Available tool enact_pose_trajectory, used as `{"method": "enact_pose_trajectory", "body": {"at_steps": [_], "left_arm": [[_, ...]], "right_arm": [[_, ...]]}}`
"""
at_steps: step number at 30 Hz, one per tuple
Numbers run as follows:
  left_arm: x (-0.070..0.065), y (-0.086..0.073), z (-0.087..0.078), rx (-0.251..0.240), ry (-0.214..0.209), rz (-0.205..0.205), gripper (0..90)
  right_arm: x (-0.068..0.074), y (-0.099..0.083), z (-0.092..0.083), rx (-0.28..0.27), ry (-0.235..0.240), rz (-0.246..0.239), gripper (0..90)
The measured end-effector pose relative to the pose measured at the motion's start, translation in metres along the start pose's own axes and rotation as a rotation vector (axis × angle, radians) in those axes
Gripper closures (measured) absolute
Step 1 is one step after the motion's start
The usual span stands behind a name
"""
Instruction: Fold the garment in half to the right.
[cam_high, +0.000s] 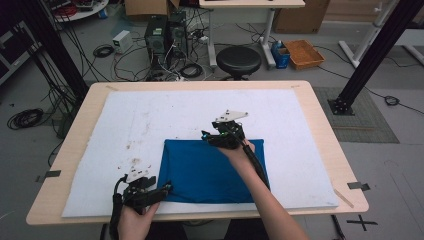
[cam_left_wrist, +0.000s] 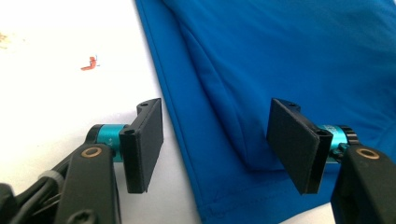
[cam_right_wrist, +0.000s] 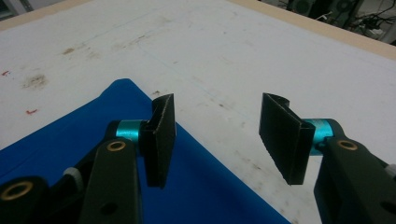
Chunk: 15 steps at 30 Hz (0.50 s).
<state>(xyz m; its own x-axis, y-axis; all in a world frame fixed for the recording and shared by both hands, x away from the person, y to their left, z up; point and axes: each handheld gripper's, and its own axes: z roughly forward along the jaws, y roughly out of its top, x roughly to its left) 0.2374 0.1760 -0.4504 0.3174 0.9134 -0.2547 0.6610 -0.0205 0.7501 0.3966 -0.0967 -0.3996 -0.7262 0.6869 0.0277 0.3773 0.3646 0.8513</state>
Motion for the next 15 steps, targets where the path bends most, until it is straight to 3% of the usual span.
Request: {"method": "enact_pose_trajectory", "body": {"at_steps": [2,5,6,10,11,15], "left_arm": [[-0.004,-0.001,0.001,-0.006,0.026,0.01,39.4],[-0.009,-0.002,0.001,0.0,0.019,0.041,48.3],[-0.013,-0.003,0.002,0.003,0.042,0.071,48.3],[-0.012,-0.004,0.002,0.0,0.048,0.071,53.0],[-0.012,-0.004,0.002,-0.006,0.053,0.069,55.0],[-0.014,-0.004,0.003,-0.01,0.05,0.076,62.0]], "right_arm": [[0.004,0.001,0.006,0.007,0.011,-0.006,46.2],[0.012,0.003,0.015,0.018,0.024,-0.01,46.2],[0.014,0.005,0.018,0.018,0.027,-0.015,46.2],[0.022,0.01,0.027,0.034,0.048,-0.022,47.2],[0.026,0.014,0.035,0.039,0.075,-0.025,51.2],[0.033,0.021,0.055,0.051,0.135,0.037,60.6]]}}
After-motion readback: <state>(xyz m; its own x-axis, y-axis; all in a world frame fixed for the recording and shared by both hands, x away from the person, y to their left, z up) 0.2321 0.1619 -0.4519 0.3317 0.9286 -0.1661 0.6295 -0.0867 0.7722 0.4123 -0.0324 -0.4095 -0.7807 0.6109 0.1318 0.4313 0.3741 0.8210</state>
